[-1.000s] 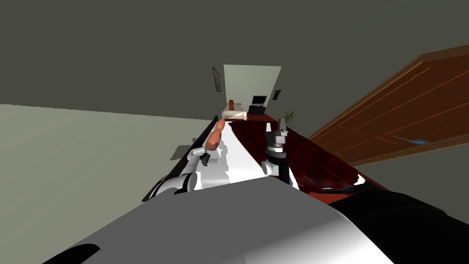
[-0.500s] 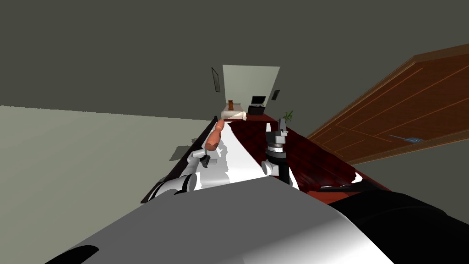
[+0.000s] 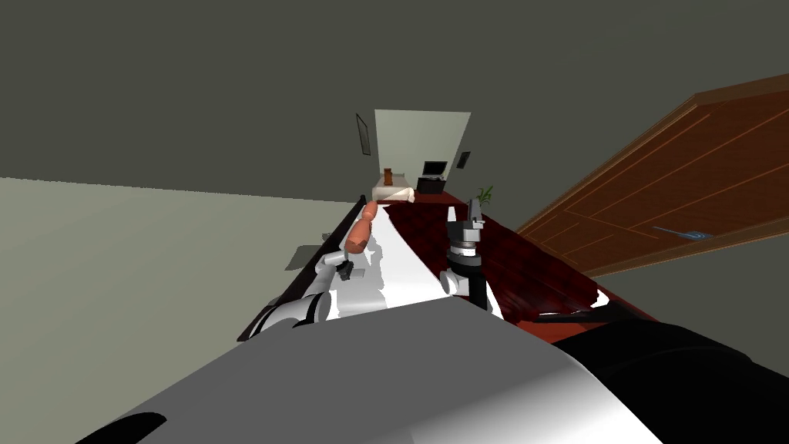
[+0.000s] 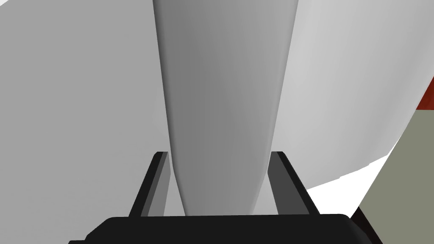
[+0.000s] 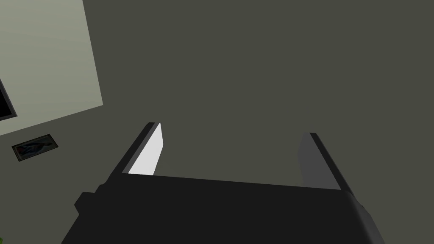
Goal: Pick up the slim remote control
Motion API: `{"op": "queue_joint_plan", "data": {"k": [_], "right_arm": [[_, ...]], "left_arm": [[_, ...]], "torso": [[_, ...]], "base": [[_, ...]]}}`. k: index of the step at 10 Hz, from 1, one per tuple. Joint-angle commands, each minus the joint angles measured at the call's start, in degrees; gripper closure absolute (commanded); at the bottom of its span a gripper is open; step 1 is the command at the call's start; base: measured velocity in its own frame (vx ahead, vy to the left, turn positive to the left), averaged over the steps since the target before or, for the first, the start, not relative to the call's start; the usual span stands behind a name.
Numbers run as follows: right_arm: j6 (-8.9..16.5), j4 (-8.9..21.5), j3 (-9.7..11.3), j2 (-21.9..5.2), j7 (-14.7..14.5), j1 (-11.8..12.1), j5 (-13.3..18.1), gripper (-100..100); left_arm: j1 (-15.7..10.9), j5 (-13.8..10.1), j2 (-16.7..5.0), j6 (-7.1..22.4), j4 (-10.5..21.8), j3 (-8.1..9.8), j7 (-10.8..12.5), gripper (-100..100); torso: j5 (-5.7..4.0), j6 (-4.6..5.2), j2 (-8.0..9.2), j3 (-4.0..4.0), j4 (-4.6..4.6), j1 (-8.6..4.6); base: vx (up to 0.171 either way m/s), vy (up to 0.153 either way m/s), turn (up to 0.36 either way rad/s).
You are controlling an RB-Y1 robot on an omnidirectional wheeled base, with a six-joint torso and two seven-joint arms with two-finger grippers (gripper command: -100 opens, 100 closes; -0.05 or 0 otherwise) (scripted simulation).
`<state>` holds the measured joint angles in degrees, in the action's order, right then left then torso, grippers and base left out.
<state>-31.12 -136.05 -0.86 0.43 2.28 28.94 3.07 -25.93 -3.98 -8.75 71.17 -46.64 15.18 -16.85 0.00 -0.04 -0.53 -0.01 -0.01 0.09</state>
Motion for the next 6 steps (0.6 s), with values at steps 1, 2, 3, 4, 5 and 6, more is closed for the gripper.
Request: {"op": "queue_joint_plan", "data": {"k": [1,2,3,4,5,6], "right_arm": [[0.0,0.0,0.0,0.0,0.0,0.0,0.0,0],[0.0,0.0,0.0,0.0,0.0,0.0,0.0,0],[0.0,0.0,0.0,0.0,0.0,0.0,0.0,0],[0.0,0.0,0.0,0.0,0.0,0.0,0.0,0],[0.0,0.0,0.0,0.0,0.0,0.0,0.0,0],[0.0,0.0,0.0,0.0,0.0,0.0,0.0,0]], "left_arm": [[0.0,0.0,0.0,0.0,0.0,0.00,0.0,0],[-0.4,0.2,0.0,1.6,-1.2,0.12,0.0,100],[-0.7,0.3,0.0,2.6,-1.8,0.21,0.0,100],[-1.1,0.5,0.0,3.6,-2.4,0.29,0.0,100],[-0.6,0.4,0.1,3.1,-2.6,0.21,0.0,100],[-0.6,0.4,0.1,3.4,-2.7,0.22,0.0,0]], "torso": [[0.00,0.00,0.00,0.00,0.00,0.00],[0.00,0.00,0.00,0.00,0.00,0.00],[-0.02,-0.01,-0.04,-0.01,0.02,-0.01],[-0.02,-0.01,-0.04,0.02,0.03,-0.02],[-0.03,0.00,-0.04,0.02,0.02,-0.04],[-0.02,0.00,-0.05,0.01,0.00,-0.03]], "base": [[0.000,0.000,0.000],[0.011,-0.002,0.042],[-0.003,-0.003,0.033],[-0.002,-0.003,0.024],[0.000,0.000,0.000],[0.000,0.000,0.000]]}}
